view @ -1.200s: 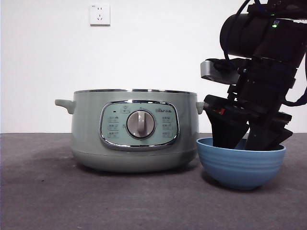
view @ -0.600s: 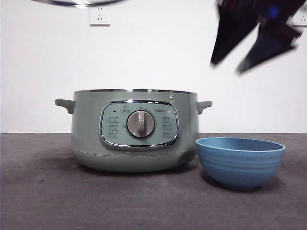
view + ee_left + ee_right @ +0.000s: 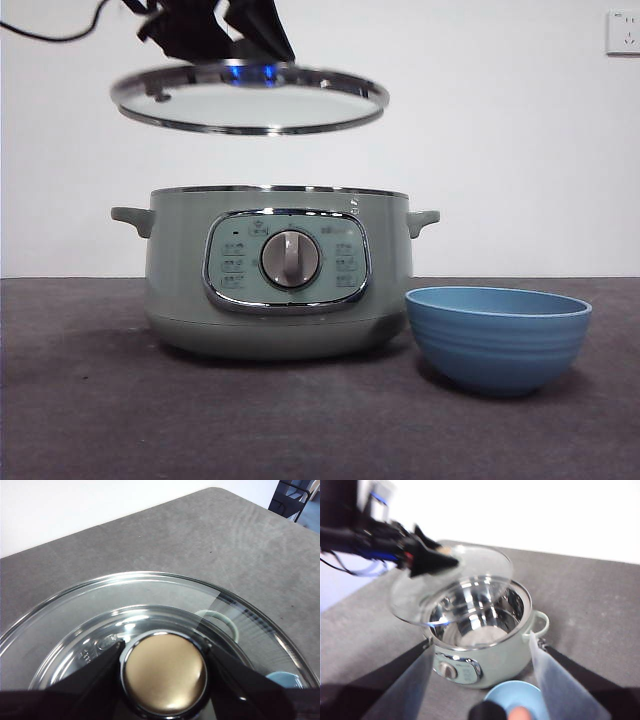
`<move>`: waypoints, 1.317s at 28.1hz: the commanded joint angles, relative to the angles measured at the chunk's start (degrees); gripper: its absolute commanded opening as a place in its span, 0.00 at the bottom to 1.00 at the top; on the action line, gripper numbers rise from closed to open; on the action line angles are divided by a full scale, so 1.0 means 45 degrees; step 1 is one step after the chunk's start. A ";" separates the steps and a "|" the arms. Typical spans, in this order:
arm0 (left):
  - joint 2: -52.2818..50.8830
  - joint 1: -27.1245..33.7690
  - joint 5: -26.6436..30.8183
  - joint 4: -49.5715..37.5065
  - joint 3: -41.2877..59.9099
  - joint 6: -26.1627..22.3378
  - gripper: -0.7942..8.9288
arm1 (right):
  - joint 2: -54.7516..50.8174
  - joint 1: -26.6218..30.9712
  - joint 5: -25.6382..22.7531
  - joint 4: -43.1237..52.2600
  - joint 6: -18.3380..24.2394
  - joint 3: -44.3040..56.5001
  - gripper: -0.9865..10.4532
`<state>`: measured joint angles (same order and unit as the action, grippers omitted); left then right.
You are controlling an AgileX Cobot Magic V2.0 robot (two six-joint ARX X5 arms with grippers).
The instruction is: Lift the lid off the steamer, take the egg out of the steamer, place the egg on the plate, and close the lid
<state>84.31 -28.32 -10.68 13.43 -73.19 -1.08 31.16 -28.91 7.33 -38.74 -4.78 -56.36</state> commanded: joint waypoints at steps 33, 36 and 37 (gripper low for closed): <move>0.2273 -0.0219 0.0000 -0.1447 -0.0185 -0.0248 0.07 | -0.0437 -0.0019 -0.0029 -0.0228 -0.0641 -0.0015 0.37; 0.2399 -0.0321 0.0010 -0.1452 -0.0185 -0.0248 0.07 | -0.0437 -0.0019 -0.0029 -0.0238 -0.0641 -0.0015 0.37; 0.2458 -0.0355 0.0039 -0.1457 -0.0185 -0.0248 0.07 | -0.0437 -0.0019 -0.0029 -0.0248 -0.0646 -0.0015 0.37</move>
<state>94.98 -29.41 -10.17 8.73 -73.19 -1.50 29.28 -28.91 7.33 -40.23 -7.11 -56.36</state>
